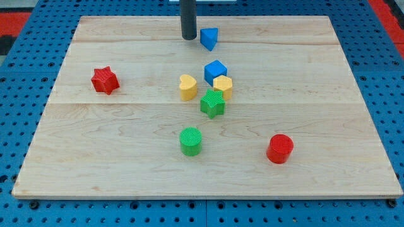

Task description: Place the blue triangle to the top of the yellow heart

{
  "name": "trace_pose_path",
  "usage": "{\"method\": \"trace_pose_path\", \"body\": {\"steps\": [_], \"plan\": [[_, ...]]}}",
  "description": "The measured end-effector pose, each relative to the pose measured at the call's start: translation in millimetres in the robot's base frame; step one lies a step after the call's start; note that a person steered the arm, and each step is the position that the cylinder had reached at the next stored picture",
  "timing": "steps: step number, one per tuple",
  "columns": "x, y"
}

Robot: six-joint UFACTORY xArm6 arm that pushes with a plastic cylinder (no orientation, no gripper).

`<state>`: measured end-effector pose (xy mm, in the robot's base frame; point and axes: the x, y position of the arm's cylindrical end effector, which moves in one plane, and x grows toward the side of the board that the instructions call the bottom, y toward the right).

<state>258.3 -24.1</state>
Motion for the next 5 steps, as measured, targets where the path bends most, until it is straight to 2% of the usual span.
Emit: {"method": "trace_pose_path", "body": {"steps": [1, 2, 3, 5], "plan": [[-32.8, 40.6], [-39.6, 73.3], [-19.7, 79.6], [-12.0, 51.3]]}}
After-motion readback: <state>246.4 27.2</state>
